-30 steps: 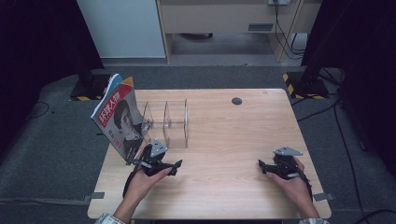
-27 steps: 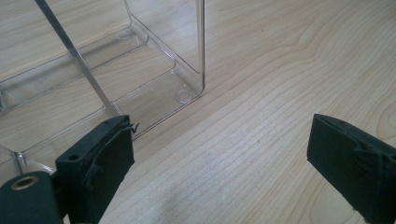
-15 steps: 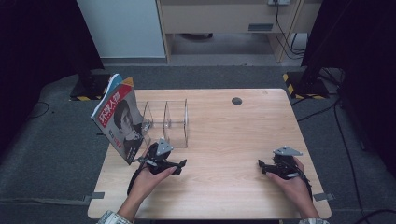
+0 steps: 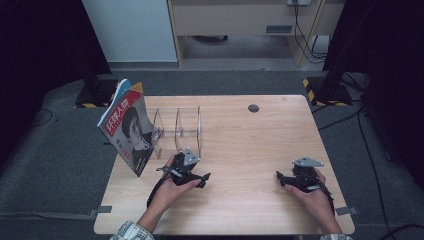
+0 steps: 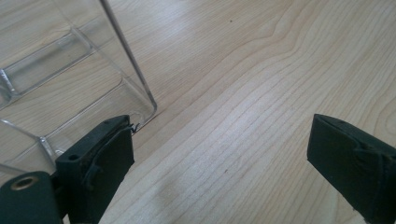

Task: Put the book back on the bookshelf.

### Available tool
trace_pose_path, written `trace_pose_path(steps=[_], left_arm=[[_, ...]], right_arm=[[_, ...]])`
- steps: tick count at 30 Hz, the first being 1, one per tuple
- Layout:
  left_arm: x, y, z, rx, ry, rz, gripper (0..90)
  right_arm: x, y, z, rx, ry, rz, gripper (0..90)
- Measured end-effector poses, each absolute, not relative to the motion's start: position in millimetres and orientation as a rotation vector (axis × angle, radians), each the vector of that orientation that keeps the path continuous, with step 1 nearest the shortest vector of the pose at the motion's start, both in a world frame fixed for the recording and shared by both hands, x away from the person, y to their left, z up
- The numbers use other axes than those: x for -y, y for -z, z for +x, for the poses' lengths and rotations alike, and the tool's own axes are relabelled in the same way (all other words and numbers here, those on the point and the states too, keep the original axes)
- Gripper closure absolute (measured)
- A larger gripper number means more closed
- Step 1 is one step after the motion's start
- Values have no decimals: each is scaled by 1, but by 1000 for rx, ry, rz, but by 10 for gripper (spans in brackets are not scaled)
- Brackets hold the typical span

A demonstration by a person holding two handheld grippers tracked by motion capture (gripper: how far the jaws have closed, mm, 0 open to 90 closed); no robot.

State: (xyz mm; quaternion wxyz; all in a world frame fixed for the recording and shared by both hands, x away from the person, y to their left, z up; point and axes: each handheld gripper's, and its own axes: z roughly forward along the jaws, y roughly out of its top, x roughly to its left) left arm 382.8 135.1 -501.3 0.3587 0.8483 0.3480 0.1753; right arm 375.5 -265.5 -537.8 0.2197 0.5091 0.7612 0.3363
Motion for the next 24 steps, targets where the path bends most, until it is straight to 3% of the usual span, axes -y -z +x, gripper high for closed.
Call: trace_pose_path(steps=[24], left_arm=[[-86,523,397,-894,-412,2268,53]], right_arm=[[265,538,375,-2109,-930,1405,199]])
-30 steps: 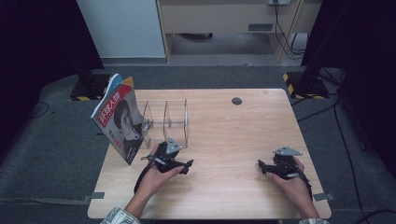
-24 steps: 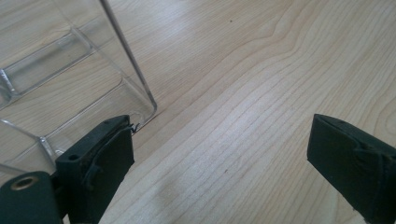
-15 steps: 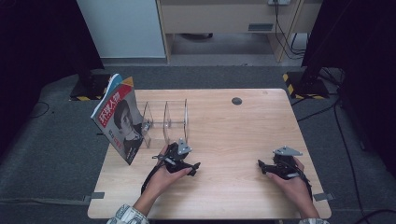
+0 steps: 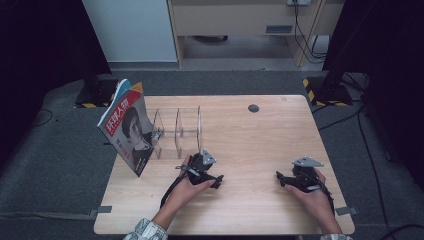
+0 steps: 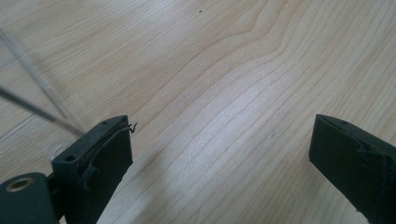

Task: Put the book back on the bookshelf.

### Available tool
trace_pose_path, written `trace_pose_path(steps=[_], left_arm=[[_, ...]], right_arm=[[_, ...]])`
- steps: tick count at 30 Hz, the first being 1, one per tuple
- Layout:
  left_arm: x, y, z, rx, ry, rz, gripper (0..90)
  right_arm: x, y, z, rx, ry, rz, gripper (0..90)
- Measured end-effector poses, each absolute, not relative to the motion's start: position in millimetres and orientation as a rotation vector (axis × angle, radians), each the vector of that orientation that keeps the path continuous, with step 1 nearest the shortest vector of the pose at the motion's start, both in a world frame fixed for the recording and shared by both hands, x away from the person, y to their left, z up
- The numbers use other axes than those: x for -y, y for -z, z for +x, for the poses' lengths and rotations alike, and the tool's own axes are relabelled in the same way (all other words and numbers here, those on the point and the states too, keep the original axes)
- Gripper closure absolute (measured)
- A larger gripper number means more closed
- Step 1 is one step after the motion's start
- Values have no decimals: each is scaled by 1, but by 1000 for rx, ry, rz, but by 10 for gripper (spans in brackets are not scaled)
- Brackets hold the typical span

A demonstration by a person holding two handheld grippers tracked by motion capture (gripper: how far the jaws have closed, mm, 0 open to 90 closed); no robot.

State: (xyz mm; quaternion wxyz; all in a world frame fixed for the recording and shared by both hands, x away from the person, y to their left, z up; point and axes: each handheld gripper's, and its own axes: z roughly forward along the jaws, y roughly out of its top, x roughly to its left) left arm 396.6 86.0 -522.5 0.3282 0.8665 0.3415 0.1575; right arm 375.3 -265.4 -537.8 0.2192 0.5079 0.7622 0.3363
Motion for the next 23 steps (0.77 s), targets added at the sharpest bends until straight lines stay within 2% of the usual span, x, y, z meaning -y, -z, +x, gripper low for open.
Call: trace_pose_path(steps=[11,15,23], left_arm=[[-72,531,405,-906,-405,2268,50],[-73,536,406,-923,-365,2231,39],[-73,538,406,-915,-365,2212,12]], right_arm=[[265,538,376,-2113,-928,1403,190],[264,538,376,-2112,-930,1405,190],[263,538,376,-2116,-930,1402,181]])
